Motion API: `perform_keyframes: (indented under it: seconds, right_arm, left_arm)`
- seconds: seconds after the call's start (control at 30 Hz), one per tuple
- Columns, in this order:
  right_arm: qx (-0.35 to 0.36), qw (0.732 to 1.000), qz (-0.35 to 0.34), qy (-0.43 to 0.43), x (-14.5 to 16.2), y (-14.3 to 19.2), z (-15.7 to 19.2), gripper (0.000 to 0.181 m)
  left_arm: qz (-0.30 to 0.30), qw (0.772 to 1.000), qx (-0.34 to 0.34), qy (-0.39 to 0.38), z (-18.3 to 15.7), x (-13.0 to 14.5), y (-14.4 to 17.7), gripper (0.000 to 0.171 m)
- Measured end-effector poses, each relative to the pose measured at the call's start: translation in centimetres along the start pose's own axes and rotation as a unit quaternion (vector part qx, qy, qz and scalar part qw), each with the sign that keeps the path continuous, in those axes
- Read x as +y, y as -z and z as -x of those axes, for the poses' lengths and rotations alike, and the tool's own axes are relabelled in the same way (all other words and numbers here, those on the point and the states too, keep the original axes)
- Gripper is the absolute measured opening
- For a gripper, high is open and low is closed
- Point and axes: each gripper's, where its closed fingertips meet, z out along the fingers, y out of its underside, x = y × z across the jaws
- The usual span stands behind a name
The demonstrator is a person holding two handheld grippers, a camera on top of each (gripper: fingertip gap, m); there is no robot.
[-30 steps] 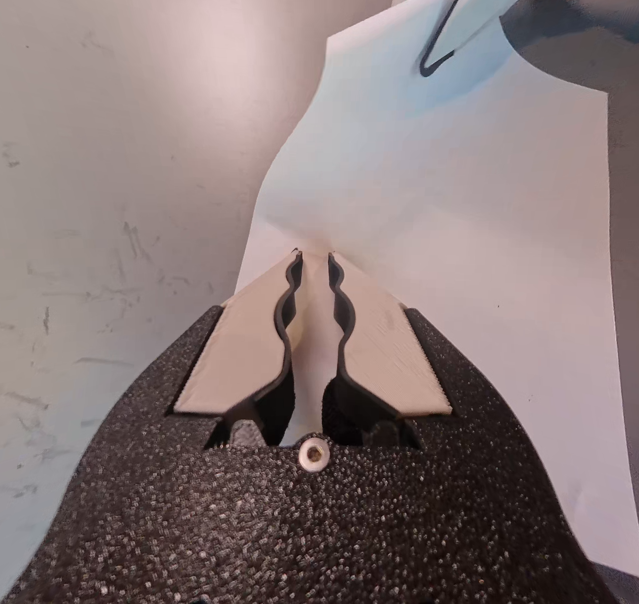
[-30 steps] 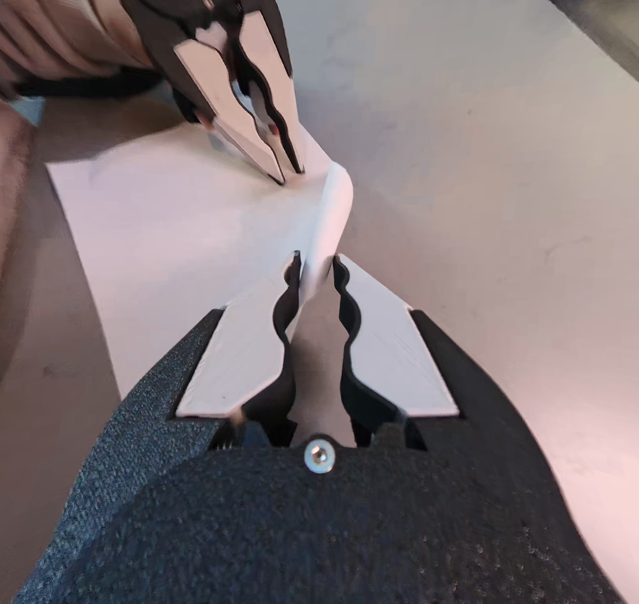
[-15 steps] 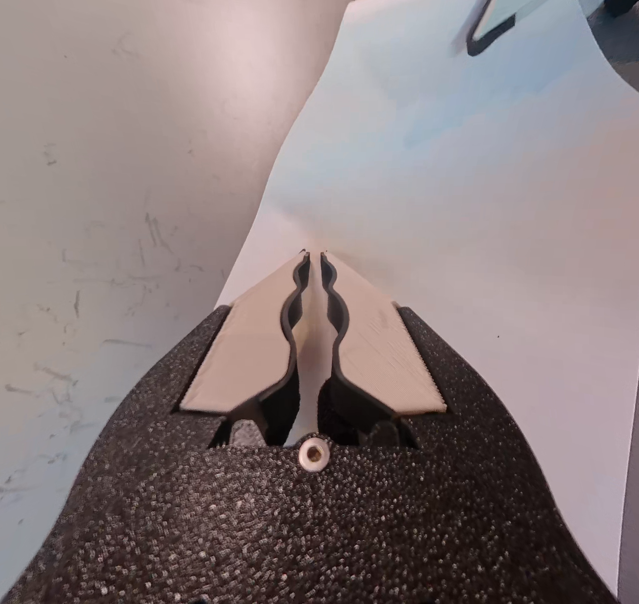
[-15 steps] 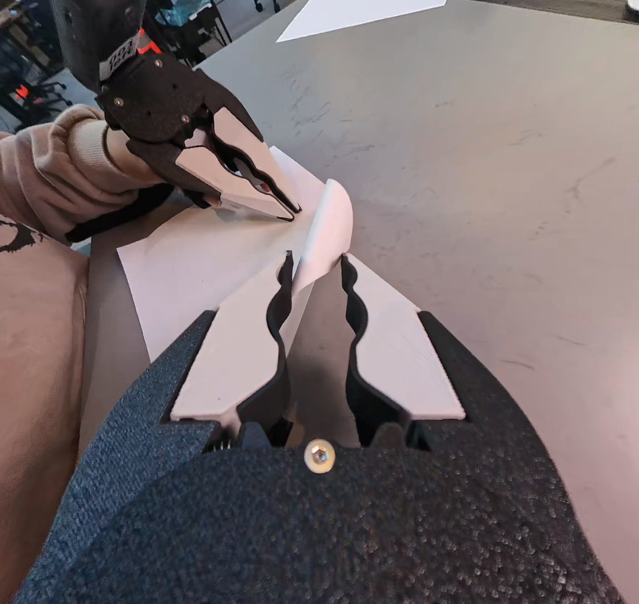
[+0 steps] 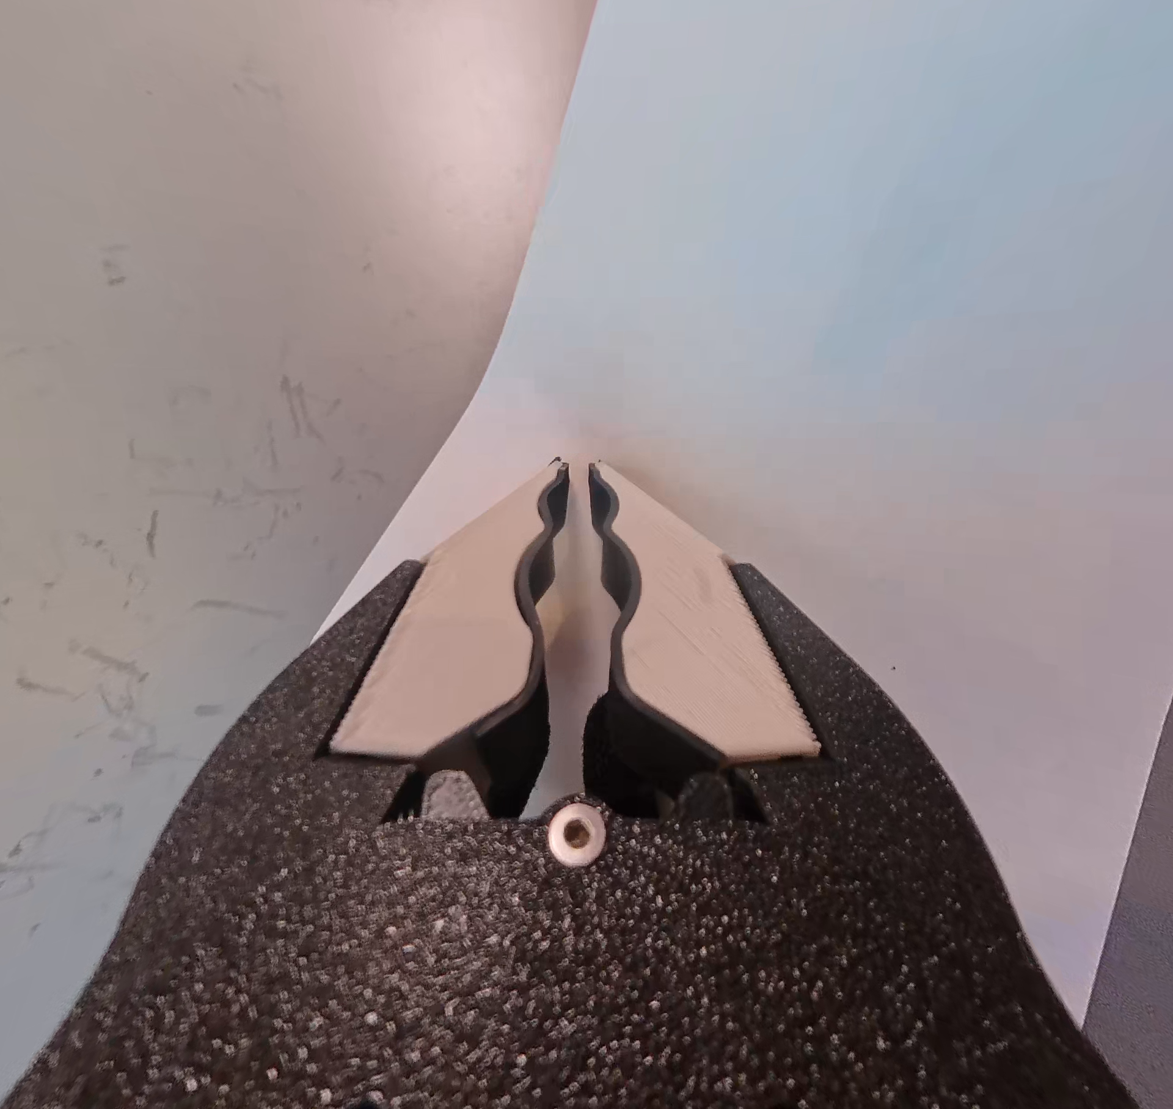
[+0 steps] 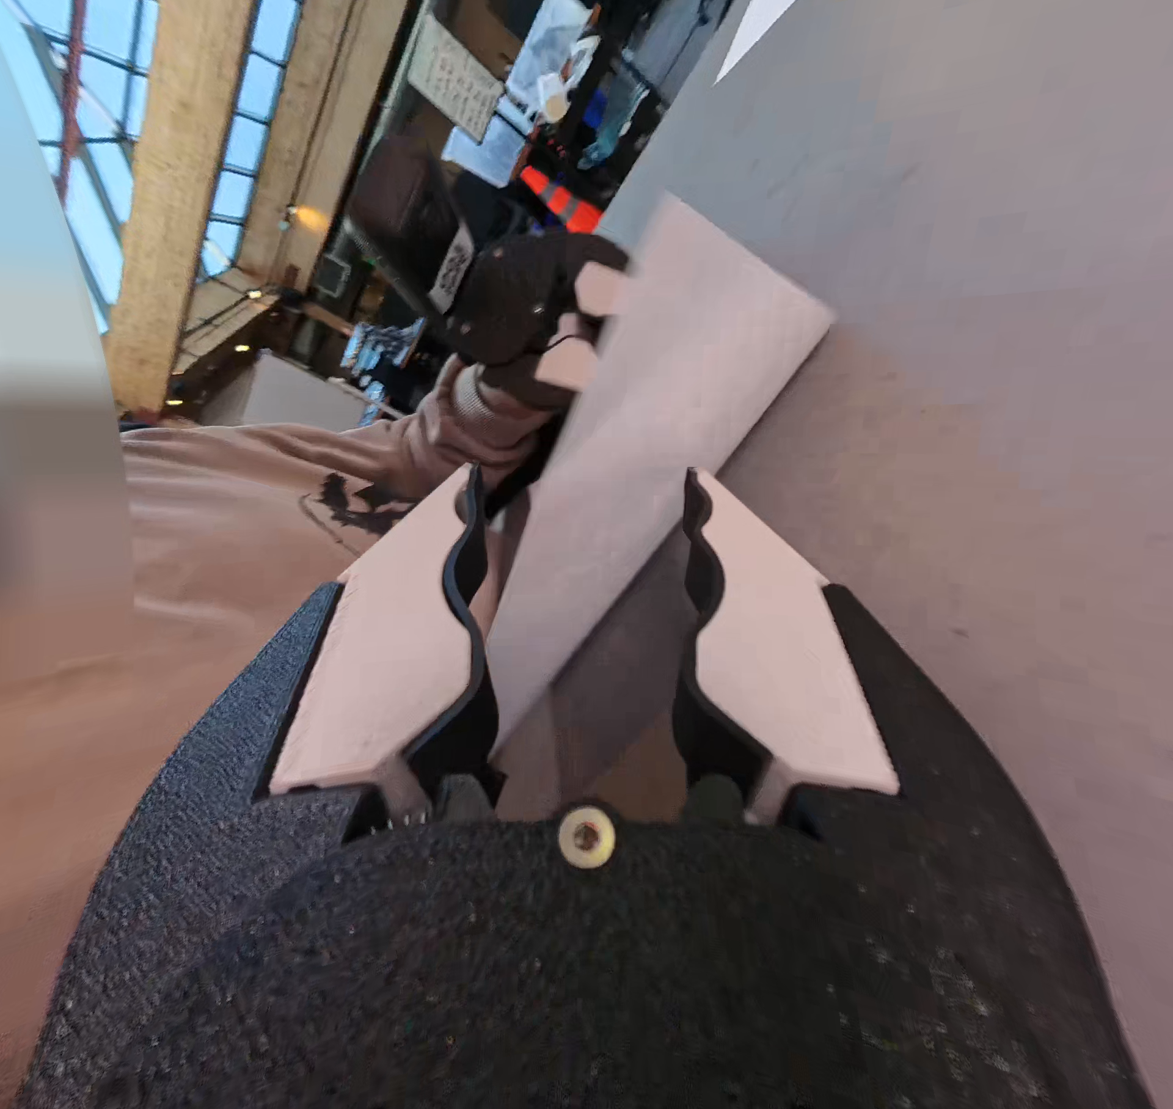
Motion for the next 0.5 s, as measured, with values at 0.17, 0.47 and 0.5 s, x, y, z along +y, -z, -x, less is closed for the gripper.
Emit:
perform_keyframes:
  seconds: [0.17, 0.47, 0.5]
  right_arm:
    - [0.122, 0.986, -0.002, 0.115, -2.0, 0.9, -3.4, 0.025]
    - [0.277, 0.902, 0.049, 0.327, -3.0, 2.5, -6.4, 0.000]
    - [0.285, 0.887, 0.052, 0.360, -3.1, 2.5, -6.3, 0.000]
  left_arm:
    - [-0.004, 1.000, 0.005, 0.002, -0.1, -0.1, -0.1, 0.005]
    - [-0.004, 0.999, 0.042, 0.013, -0.3, -0.3, 0.0, 0.012]
    - [-0.008, 0.999, 0.048, 0.021, -0.2, -0.6, 0.1, 0.014]
